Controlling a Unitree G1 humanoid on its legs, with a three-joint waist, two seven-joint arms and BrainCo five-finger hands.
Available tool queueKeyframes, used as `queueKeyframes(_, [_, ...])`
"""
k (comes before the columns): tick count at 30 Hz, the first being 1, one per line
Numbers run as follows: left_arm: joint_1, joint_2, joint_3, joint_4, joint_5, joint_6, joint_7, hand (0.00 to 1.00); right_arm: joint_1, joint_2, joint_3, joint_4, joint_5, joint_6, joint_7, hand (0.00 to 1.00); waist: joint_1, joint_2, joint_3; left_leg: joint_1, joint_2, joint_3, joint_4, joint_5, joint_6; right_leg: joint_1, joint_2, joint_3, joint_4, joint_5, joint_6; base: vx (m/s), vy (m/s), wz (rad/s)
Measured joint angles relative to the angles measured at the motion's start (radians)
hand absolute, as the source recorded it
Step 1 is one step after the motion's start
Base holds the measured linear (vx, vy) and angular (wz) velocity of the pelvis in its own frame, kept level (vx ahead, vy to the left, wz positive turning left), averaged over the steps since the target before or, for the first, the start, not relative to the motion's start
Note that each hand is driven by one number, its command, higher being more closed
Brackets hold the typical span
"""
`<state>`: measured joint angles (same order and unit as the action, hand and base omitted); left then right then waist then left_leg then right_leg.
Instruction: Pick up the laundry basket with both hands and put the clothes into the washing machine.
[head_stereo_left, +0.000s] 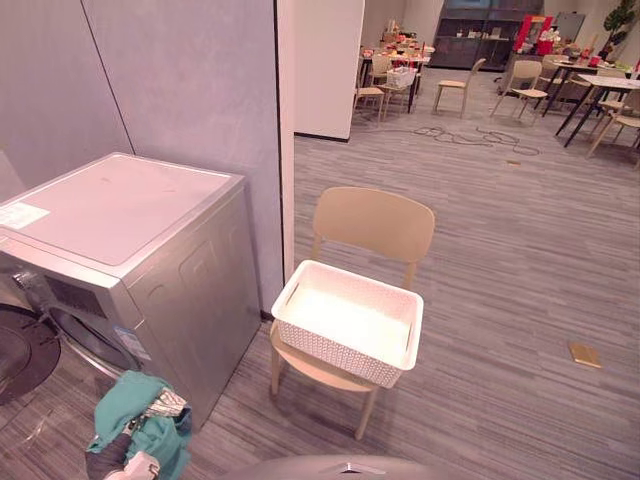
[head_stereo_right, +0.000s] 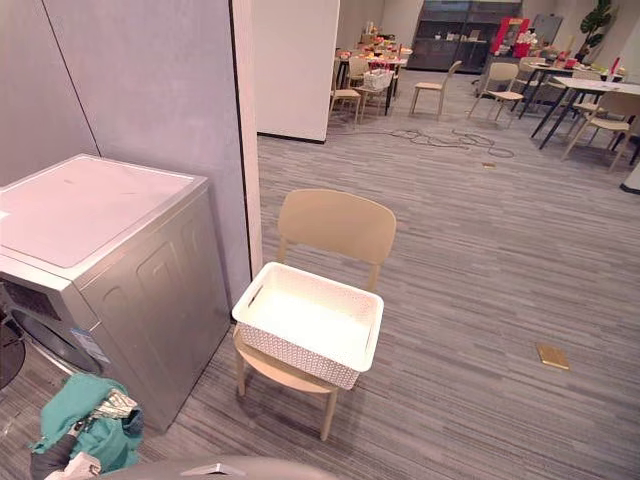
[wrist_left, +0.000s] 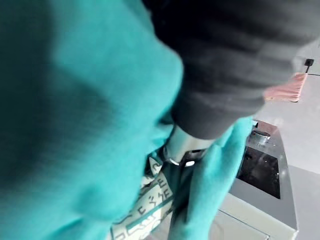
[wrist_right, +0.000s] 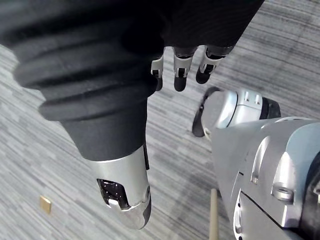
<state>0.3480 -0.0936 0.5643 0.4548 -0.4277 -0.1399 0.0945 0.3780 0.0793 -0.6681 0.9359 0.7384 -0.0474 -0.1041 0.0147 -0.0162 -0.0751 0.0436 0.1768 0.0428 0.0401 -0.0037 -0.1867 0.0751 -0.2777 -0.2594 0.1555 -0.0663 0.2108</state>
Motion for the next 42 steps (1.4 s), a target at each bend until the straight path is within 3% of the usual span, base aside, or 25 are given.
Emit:
queueKeyframes(6, [-0.010,0.007,-0.111,-0.041,-0.002,0.000,0.001,1.00,-0.112,-0.014,0.194,-0.054,-0.040,-0.021,-0.008,0.00,0.007,0.006,0.055,-0.118,0.043,-0.172,0.116,-0.018,-0.010,0.017,0.047,-0.143,0.110,-0.087,-0.032,-0.03,-0.090,0.69])
queueKeyframes(8, [-0.009,0.009,-0.158,-0.074,-0.002,0.000,0.001,1.00,-0.140,-0.013,0.216,-0.107,-0.039,-0.047,-0.007,0.00,0.013,0.010,0.080,-0.152,0.045,-0.221,0.103,0.008,-0.004,0.015,0.048,-0.205,0.150,-0.119,-0.039,-0.07,-0.127,1.00])
queueKeyframes(11, [-0.008,0.014,-0.226,-0.133,-0.001,0.000,0.001,1.00,-0.172,-0.017,0.225,-0.163,-0.039,-0.073,-0.007,0.00,0.021,0.010,0.125,-0.174,0.040,-0.256,0.027,0.100,0.020,0.010,0.021,-0.307,0.219,-0.164,-0.041,0.00,-0.109,1.06])
queueKeyframes(12, [-0.011,0.015,-0.244,-0.149,-0.001,0.000,0.002,1.00,-0.182,-0.018,0.230,-0.179,-0.039,-0.083,-0.008,0.00,0.021,0.012,0.146,-0.185,0.033,-0.252,0.011,0.125,0.034,0.009,0.003,-0.338,0.247,-0.179,-0.038,0.00,-0.034,0.75])
queueKeyframes(15, [-0.015,0.013,-0.274,-0.195,0.001,0.000,0.006,1.00,-0.206,-0.015,0.235,-0.176,-0.040,-0.082,-0.008,0.00,0.020,-0.011,0.187,-0.221,0.053,-0.035,0.039,0.115,0.173,0.013,-0.052,-0.378,0.293,-0.188,-0.029,0.01,0.007,0.54])
queueKeyframes(17, [-0.017,0.014,-0.302,-0.245,0.000,-0.001,0.006,1.00,-0.206,-0.019,0.229,-0.177,-0.039,-0.079,-0.009,0.00,0.016,0.012,0.214,-0.279,0.085,0.074,0.137,0.117,0.213,0.016,-0.076,-0.383,0.330,-0.185,-0.031,0.06,0.080,0.45])
queueKeyframes(21, [-0.041,0.016,-0.309,-0.277,-0.001,-0.007,0.008,1.00,-0.195,-0.012,0.187,-0.173,-0.037,-0.074,-0.015,0.00,0.010,0.014,0.214,-0.294,0.139,0.277,0.238,0.061,0.168,0.083,-0.112,-0.425,0.305,-0.172,-0.008,0.07,0.117,0.46])
queueKeyframes(22, [-0.060,0.023,-0.324,-0.276,0.000,-0.010,0.008,1.00,-0.191,-0.012,0.172,-0.171,-0.037,-0.074,-0.017,0.00,0.009,0.005,0.213,-0.305,0.148,0.311,0.266,0.056,0.138,0.104,-0.125,-0.455,0.263,-0.167,-0.006,0.10,0.171,0.56])
queueKeyframes(24, [-0.068,0.027,-0.366,-0.277,0.000,-0.013,0.007,1.00,-0.193,-0.031,0.140,-0.148,-0.038,-0.076,-0.019,0.00,0.018,0.030,0.200,-0.376,0.152,0.276,0.392,0.036,0.106,0.106,-0.128,-0.467,0.221,-0.149,0.019,0.10,0.226,0.31])
queueKeyframes(26, [-0.080,0.028,-0.403,-0.260,-0.001,-0.014,0.007,1.00,-0.218,-0.067,0.125,-0.061,-0.038,-0.070,-0.045,0.00,0.024,0.052,0.188,-0.463,0.135,0.242,0.589,-0.107,0.123,0.145,-0.148,-0.492,0.177,-0.107,0.039,0.15,0.337,0.22])
queueKeyframes(27, [-0.086,0.028,-0.408,-0.252,-0.001,-0.014,0.006,1.00,-0.219,-0.067,0.121,-0.044,-0.037,-0.064,-0.051,0.00,0.029,0.051,0.186,-0.470,0.126,0.243,0.622,-0.139,0.128,0.157,-0.158,-0.493,0.166,-0.090,0.036,0.23,0.409,0.19])
queueKeyframes(29, [-0.106,0.029,-0.418,-0.221,-0.002,-0.013,0.006,1.00,-0.227,-0.062,0.113,-0.024,-0.037,-0.059,-0.054,0.00,0.038,0.053,0.172,-0.483,0.081,0.265,0.659,-0.209,0.155,0.159,-0.197,-0.488,0.153,0.014,-0.009,0.29,0.510,0.16])
queueKeyframes(30, [-0.114,0.029,-0.428,-0.206,-0.002,-0.013,0.006,1.00,-0.243,-0.061,0.115,-0.024,-0.034,-0.056,-0.054,0.00,0.041,0.053,0.154,-0.493,0.042,0.281,0.641,-0.225,0.179,0.125,-0.229,-0.468,0.164,0.104,-0.119,0.33,0.611,0.31])
queueKeyframes(31, [-0.125,0.033,-0.443,-0.203,-0.001,-0.013,0.007,1.00,-0.264,-0.061,0.116,-0.025,-0.029,-0.055,-0.057,0.00,0.040,0.056,0.151,-0.492,0.005,0.282,0.614,-0.235,0.196,0.094,-0.252,-0.444,0.186,0.201,-0.259,0.27,0.520,0.39])
queueKeyframes(32, [-0.132,0.036,-0.454,-0.204,-0.001,-0.013,0.008,1.00,-0.266,-0.060,0.115,-0.026,-0.028,-0.057,-0.058,0.00,0.040,0.055,0.153,-0.484,-0.018,0.274,0.597,-0.235,0.208,0.074,-0.255,-0.406,0.207,0.221,-0.292,0.26,0.480,0.70])
queueKeyframes(33, [-0.145,0.046,-0.473,-0.203,0.000,-0.013,0.012,1.00,-0.278,-0.039,0.121,-0.040,-0.024,-0.056,-0.059,0.00,0.033,0.052,0.153,-0.454,-0.062,0.245,0.553,-0.221,0.236,0.045,-0.220,-0.287,0.291,0.158,-0.278,0.27,0.408,1.01])
queueKeyframes(34, [-0.154,0.052,-0.487,-0.205,0.009,-0.013,0.015,1.00,-0.272,-0.020,0.160,-0.074,-0.017,-0.056,-0.055,0.00,0.025,0.051,0.153,-0.397,-0.111,0.208,0.480,-0.194,0.268,0.015,-0.140,-0.157,0.404,0.046,-0.249,0.28,0.367,1.18])
queueKeyframes(35, [-0.157,0.053,-0.493,-0.206,0.014,-0.013,0.015,1.00,-0.267,-0.013,0.185,-0.094,-0.016,-0.057,-0.051,0.00,0.016,0.048,0.153,-0.363,-0.137,0.185,0.434,-0.180,0.271,-0.004,-0.097,-0.105,0.466,-0.011,-0.238,0.27,0.295,1.40])
queueKeyframes(36, [-0.161,0.052,-0.503,-0.207,0.022,-0.013,0.014,1.00,-0.260,-0.012,0.238,-0.119,-0.002,-0.058,-0.035,0.00,-0.002,0.043,0.154,-0.291,-0.192,0.141,0.343,-0.154,0.270,-0.051,-0.019,-0.045,0.581,-0.098,-0.241,0.20,0.195,1.36])
queueKeyframes(37, [-0.169,0.052,-0.515,-0.207,0.027,-0.014,0.013,1.00,-0.253,-0.014,0.263,-0.138,0.014,-0.058,-0.024,0.00,-0.010,0.023,0.149,-0.241,-0.233,0.114,0.283,-0.143,0.273,-0.100,0.027,-0.023,0.648,-0.154,-0.241,0.26,0.194,1.58])
queueKeyframes(38, [-0.178,0.050,-0.532,-0.204,0.050,-0.015,0.011,1.00,-0.245,-0.011,0.266,-0.162,0.028,-0.061,-0.003,0.00,-0.017,0.020,0.151,-0.202,-0.258,0.101,0.241,-0.144,0.274,-0.166,0.089,-0.004,0.685,-0.210,-0.236,0.23,0.109,1.48])
queueKeyframes(40, [-0.198,0.037,-0.551,-0.161,0.080,-0.014,0.007,1.00,-0.222,-0.010,0.262,-0.186,0.051,-0.078,0.012,0.00,-0.030,0.018,0.154,-0.140,-0.268,0.092,0.198,-0.146,0.276,-0.269,0.192,0.044,0.624,-0.269,-0.206,0.18,0.058,1.18])
queueKeyframes(42, [-0.221,0.033,-0.580,-0.107,0.086,-0.009,0.007,1.00,-0.197,-0.010,0.259,-0.185,0.060,-0.085,0.011,0.00,-0.049,0.011,0.155,-0.094,-0.275,0.054,0.170,-0.150,0.278,-0.317,0.258,0.112,0.482,-0.268,-0.179,0.27,0.011,1.11])
